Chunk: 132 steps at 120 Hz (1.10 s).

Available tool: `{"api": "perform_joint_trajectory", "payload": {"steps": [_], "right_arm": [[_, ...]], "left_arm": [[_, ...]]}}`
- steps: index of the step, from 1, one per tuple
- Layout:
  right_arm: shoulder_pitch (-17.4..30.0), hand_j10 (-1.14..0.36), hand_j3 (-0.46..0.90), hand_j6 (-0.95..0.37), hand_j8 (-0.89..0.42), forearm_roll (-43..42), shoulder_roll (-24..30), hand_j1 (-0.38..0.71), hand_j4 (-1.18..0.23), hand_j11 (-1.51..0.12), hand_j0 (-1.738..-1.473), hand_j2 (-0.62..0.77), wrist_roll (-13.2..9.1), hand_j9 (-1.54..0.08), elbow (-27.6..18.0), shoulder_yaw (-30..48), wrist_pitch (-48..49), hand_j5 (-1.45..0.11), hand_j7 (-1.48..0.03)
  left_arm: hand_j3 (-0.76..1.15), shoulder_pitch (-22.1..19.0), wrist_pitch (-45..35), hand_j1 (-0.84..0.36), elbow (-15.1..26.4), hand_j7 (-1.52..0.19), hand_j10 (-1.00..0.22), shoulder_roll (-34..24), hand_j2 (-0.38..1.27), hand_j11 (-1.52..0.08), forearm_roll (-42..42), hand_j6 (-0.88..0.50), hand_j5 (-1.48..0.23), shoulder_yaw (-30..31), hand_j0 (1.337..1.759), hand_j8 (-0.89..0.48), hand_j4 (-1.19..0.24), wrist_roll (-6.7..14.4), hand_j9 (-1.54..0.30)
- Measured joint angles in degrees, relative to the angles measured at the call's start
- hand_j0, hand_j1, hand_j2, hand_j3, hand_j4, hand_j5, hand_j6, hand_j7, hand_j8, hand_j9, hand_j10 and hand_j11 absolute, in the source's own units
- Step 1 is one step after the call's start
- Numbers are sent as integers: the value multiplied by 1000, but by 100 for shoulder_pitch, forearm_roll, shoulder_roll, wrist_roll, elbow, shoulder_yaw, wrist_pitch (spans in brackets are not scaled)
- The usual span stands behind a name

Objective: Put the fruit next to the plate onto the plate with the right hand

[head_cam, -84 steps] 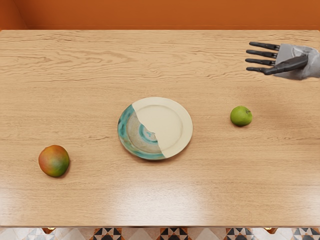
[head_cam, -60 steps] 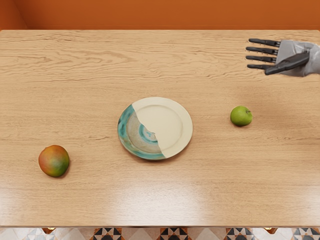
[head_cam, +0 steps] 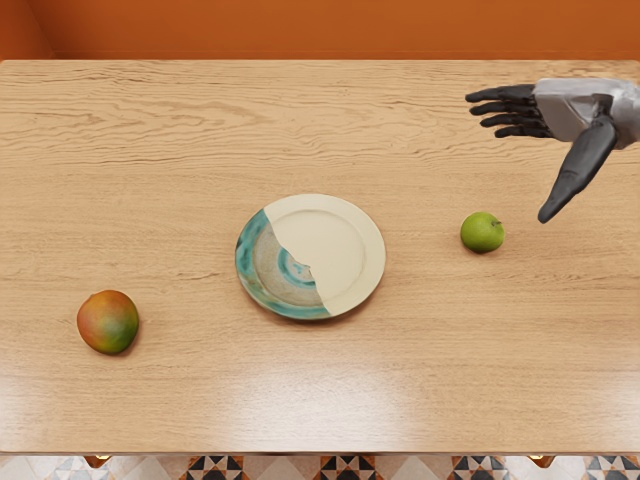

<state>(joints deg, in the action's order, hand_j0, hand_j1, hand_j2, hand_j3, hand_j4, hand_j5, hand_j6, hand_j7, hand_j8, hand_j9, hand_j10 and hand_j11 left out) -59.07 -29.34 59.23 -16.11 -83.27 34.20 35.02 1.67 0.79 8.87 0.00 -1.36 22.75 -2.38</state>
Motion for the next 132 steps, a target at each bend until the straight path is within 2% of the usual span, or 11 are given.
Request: {"api": "perform_joint_trajectory", "payload": {"steps": [16, 36, 53, 86, 132], "right_arm": [[73, -42, 0, -44, -43, -741, 123, -303, -43, -52, -1658, -7, -12, -52, -822, -295, -528, -52, -52], [117, -46, 0, -48, -47, -1045, 242, -301, -46, -55, -1658, -7, -23, -55, -1286, -772, -1923, -55, -54], [177, -60, 0, -63, -61, -1182, 164, -285, -61, -72, -1658, -9, -99, -72, -1393, -1140, -2813, -73, -72], [607, -114, 0, -117, -116, -1903, -202, -222, -115, -142, -1658, -18, -148, -142, -1549, -1564, -4221, -142, -141], [1111, -288, 0, -291, -289, -2523, -599, -13, -288, -368, -1658, -52, -168, -368, -1508, -1755, -4991, -369, -368]], "left_arm": [[0, 0, 0, 69, -2, -304, -234, 0, 47, -304, 1, -234, -304, 0, 1658, -234, -234, 0, -304], [0, 0, 0, 69, 0, -304, -234, 0, 47, -304, -1, -234, -304, 0, 1658, -234, -234, 0, -304], [0, 0, 0, 69, -1, -304, -234, 0, 47, -304, 0, -234, -304, 0, 1658, -234, -234, 0, -304], [0, 0, 0, 69, 0, -304, -234, 0, 47, -304, -1, -234, -304, 0, 1658, -234, -234, 0, -304], [0, 1, 0, 69, -1, -304, -234, 0, 47, -304, 0, -234, -304, 0, 1658, -234, -234, 0, -304]]}}
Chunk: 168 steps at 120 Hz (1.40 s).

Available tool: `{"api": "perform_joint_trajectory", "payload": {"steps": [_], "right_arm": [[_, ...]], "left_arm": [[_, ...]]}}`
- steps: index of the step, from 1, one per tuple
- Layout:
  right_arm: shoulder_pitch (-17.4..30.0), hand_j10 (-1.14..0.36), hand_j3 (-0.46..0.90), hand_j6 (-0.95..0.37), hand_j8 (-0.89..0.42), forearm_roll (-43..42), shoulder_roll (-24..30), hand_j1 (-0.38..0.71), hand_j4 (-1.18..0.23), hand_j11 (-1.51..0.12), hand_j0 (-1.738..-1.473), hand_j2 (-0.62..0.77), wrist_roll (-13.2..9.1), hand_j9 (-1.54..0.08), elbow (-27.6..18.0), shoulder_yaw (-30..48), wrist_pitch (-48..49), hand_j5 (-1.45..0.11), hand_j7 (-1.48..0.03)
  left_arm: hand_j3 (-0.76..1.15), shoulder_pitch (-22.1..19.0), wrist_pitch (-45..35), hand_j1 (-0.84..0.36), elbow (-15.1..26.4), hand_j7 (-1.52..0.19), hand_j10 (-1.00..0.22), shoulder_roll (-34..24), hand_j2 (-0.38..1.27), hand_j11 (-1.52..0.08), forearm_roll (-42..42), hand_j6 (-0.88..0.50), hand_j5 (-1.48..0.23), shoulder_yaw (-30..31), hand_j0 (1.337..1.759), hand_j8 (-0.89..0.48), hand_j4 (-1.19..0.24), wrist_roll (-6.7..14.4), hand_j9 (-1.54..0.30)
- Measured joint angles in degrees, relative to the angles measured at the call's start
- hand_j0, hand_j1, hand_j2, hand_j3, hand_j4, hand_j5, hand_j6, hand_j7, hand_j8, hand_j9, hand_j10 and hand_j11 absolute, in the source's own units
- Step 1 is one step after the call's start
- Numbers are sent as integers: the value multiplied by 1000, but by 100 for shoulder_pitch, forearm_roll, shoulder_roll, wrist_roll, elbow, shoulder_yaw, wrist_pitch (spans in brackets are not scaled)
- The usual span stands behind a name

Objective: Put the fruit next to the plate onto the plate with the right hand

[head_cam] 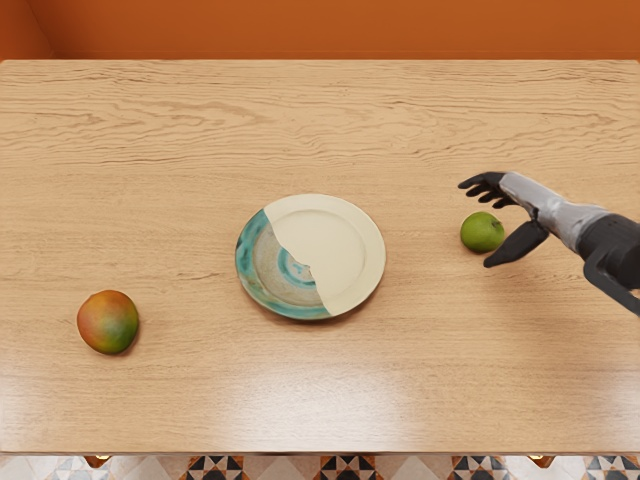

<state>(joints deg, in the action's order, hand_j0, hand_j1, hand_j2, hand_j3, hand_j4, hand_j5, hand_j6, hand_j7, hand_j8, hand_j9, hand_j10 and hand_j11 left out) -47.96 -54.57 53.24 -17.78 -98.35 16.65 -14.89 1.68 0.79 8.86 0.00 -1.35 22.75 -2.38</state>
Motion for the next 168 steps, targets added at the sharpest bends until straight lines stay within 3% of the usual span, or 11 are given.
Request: {"api": "perform_joint_trajectory", "payload": {"steps": [34, 90, 131, 168], "right_arm": [[45, -329, 0, -332, -330, -94, -318, 38, -330, -423, -1658, -60, -6, -423, 380, -74, -44, -423, -422], [71, -265, 0, -267, -266, -178, -752, -39, -265, -339, -1658, -48, 17, -339, 1004, -163, -34, -339, -339], [100, -228, 0, -381, -211, -235, -803, 80, -398, -476, -1658, -61, 20, -456, 1084, -183, -43, -448, -474], [146, -393, 0, -439, -315, -263, -843, 152, -456, -554, -1658, -73, 43, -534, 1239, -200, -53, -525, -552]], "left_arm": [[0, -1, 0, 69, 1, -304, -234, 0, 47, -304, 1, -234, -304, 0, 1658, -234, -234, 0, -304], [0, -1, 0, 69, -1, -304, -234, 0, 47, -304, 0, -234, -304, 0, 1658, -234, -234, 0, -304], [0, -1, 0, 69, -1, -304, -234, 0, 47, -304, -2, -234, -304, -1, 1658, -234, -234, 0, -304], [0, -1, 0, 69, 0, -304, -234, 0, 47, -304, -2, -234, -304, -1, 1658, -234, -234, 0, -304]]}}
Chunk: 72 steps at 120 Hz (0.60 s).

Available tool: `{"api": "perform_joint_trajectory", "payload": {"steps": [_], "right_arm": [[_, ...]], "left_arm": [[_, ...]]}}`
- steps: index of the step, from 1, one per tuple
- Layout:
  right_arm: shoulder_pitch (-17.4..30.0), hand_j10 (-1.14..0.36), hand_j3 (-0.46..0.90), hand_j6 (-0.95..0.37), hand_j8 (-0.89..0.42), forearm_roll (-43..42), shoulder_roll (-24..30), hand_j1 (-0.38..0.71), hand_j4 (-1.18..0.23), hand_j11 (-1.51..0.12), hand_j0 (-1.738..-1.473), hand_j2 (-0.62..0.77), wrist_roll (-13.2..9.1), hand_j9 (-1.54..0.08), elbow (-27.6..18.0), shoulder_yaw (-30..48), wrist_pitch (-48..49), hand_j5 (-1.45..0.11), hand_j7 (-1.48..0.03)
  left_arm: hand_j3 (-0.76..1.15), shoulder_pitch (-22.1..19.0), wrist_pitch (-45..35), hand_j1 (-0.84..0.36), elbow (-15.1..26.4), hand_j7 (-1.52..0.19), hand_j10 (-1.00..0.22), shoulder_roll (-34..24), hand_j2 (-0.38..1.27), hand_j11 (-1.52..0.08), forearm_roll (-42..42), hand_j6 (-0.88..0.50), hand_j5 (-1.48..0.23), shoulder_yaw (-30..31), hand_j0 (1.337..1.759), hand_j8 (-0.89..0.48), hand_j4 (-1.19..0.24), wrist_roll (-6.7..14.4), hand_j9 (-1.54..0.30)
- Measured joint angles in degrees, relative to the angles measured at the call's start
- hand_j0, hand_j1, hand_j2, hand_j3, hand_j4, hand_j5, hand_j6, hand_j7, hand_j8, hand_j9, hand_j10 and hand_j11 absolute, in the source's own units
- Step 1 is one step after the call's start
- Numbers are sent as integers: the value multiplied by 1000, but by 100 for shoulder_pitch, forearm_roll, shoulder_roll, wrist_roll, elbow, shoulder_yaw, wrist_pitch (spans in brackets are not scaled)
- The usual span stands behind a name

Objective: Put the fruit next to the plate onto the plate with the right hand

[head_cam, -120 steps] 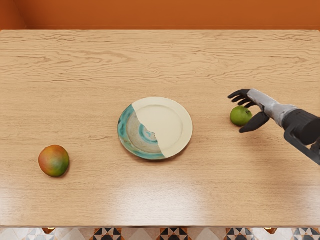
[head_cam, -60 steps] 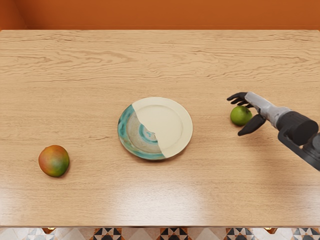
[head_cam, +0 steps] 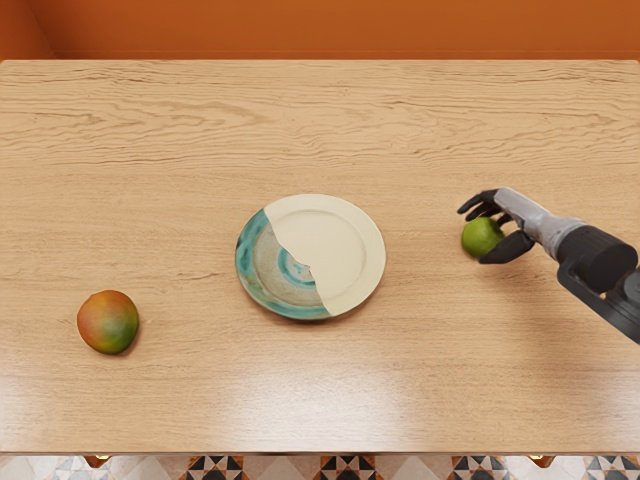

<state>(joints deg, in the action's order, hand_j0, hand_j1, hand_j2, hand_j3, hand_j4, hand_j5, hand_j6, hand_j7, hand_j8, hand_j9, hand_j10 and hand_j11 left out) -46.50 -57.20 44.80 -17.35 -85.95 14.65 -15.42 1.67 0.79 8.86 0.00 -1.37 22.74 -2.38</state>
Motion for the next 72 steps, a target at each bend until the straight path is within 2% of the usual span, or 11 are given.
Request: {"api": "perform_joint_trajectory", "payload": {"steps": [50, 72], "right_arm": [[118, -437, -5, -439, -342, -261, -207, 228, -637, -634, -1647, -34, 3, -612, 239, 21, -62, -539, -671], [135, -454, -2, -429, -359, -216, -227, 244, -710, -792, -1644, 110, -7, -772, 296, 23, -38, -720, -814]], "left_arm": [[-1, -1, 0, 68, -1, -304, -233, 0, 47, -304, -1, -233, -304, -3, 1658, -233, -233, -1, -304], [-1, 0, 0, 69, -2, -304, -233, 0, 47, -304, 1, -234, -304, -1, 1658, -234, -233, -1, -304]]}}
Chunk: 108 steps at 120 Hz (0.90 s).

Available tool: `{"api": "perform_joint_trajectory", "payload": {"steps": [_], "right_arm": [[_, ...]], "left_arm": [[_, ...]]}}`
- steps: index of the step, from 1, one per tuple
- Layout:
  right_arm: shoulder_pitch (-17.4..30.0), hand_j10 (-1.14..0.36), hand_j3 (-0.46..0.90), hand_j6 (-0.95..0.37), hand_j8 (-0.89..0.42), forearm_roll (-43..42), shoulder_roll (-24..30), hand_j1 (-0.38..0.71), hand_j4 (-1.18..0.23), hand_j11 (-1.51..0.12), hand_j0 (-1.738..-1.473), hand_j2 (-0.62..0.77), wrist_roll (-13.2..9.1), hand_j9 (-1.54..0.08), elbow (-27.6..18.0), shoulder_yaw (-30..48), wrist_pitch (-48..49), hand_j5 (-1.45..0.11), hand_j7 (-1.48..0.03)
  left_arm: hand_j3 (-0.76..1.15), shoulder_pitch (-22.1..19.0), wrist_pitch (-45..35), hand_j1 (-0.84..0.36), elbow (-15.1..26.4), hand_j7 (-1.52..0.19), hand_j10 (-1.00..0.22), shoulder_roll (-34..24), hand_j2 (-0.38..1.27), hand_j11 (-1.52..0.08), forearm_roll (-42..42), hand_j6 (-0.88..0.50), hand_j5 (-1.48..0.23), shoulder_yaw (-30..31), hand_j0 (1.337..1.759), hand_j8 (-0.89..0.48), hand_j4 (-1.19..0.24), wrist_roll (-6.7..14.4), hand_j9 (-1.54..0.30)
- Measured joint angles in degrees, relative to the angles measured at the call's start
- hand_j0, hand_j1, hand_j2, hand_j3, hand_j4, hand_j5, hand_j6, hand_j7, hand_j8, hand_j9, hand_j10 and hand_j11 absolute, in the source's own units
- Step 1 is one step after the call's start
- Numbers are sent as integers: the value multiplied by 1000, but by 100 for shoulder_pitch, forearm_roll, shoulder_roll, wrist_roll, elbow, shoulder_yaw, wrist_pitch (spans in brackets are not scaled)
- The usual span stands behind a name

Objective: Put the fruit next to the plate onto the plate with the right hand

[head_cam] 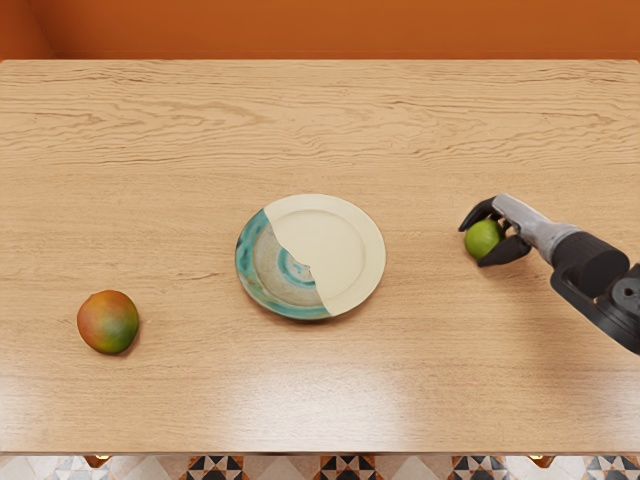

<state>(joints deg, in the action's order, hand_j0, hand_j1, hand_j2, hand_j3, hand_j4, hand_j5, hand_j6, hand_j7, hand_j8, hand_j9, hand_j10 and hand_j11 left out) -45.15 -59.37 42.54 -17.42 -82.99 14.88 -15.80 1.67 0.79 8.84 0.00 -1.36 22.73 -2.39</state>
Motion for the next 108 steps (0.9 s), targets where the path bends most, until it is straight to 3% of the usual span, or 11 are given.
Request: {"api": "perform_joint_trajectory", "payload": {"steps": [6, 23, 35, 71, 108], "right_arm": [[2, -435, -1, -427, -343, 13, 10, 234, -739, -850, -1643, 58, -10, -839, 1, 4, 4, -788, -867], [-20, -404, 0, -408, -283, 107, 46, 250, -786, -990, -1643, 199, -49, -995, -8, 32, 25, -976, -990], [-54, -386, 1, -407, -274, 225, 210, 221, -804, -1055, -1643, 141, -62, -1056, -150, 120, 62, -1054, -1039], [-204, -463, 0, -518, -342, 1013, 447, 115, -837, -1091, -1641, 56, -76, -1091, -511, 713, 667, -1126, -1098], [-214, -496, 0, -553, -374, 2083, 93, 59, -838, -1123, -1641, -1, -17, -1114, -591, 1463, 1752, -1142, -1106]], "left_arm": [[-1, 0, 0, 69, 1, -304, -233, 0, 47, -304, 0, -234, -304, 0, 1658, -234, -234, 0, -304], [0, 0, 0, 69, 2, -304, -234, 0, 47, -304, 0, -234, -304, 3, 1658, -234, -234, 1, -304], [0, 0, 0, 69, 2, -304, -234, 0, 47, -304, 2, -234, -304, 3, 1658, -234, -234, 1, -304], [1, 0, 0, 69, 2, -303, -234, 0, 46, -303, 0, -234, -303, 5, 1658, -234, -234, 2, -303], [1, 0, 0, 69, 0, -303, -234, 0, 46, -303, 1, -234, -303, 5, 1658, -234, -234, 2, -303]]}}
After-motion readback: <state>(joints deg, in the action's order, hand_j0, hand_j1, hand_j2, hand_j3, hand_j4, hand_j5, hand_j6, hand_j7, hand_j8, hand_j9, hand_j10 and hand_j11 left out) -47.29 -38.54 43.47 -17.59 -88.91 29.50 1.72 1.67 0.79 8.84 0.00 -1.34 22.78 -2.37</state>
